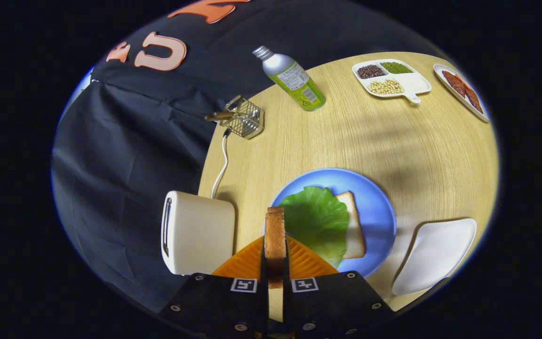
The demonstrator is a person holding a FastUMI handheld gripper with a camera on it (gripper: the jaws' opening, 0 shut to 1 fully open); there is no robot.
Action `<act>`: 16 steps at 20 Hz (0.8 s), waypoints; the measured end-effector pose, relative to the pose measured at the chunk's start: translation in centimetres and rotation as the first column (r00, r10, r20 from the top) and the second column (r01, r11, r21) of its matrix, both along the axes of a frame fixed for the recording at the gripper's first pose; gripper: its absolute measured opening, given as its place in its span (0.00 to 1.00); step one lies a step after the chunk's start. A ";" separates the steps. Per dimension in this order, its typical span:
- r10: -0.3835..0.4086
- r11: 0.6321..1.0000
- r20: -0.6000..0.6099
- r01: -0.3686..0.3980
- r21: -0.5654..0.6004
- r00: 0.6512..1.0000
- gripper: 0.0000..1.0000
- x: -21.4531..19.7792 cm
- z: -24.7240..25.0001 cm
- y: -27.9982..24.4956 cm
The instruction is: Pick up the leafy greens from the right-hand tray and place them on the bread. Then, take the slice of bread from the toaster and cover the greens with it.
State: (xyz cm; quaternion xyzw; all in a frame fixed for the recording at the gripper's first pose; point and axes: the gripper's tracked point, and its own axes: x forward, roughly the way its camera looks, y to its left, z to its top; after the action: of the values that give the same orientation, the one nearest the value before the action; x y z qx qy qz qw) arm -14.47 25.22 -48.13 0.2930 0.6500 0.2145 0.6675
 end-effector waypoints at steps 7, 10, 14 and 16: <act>-0.003 0.997 0.042 0.006 -0.073 0.999 0.20 0.7 -3.0 -1.5; -0.015 0.993 0.096 0.026 -0.116 0.995 0.39 1.7 -2.9 -2.6; -0.047 0.988 0.191 0.073 -0.133 0.980 0.63 4.0 -0.5 -4.7; -0.058 0.982 0.251 0.100 -0.158 0.966 0.71 5.1 1.5 -6.1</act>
State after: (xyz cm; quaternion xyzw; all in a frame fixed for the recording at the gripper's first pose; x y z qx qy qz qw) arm -9.34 19.11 -46.59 0.2322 0.5662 0.1664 0.7732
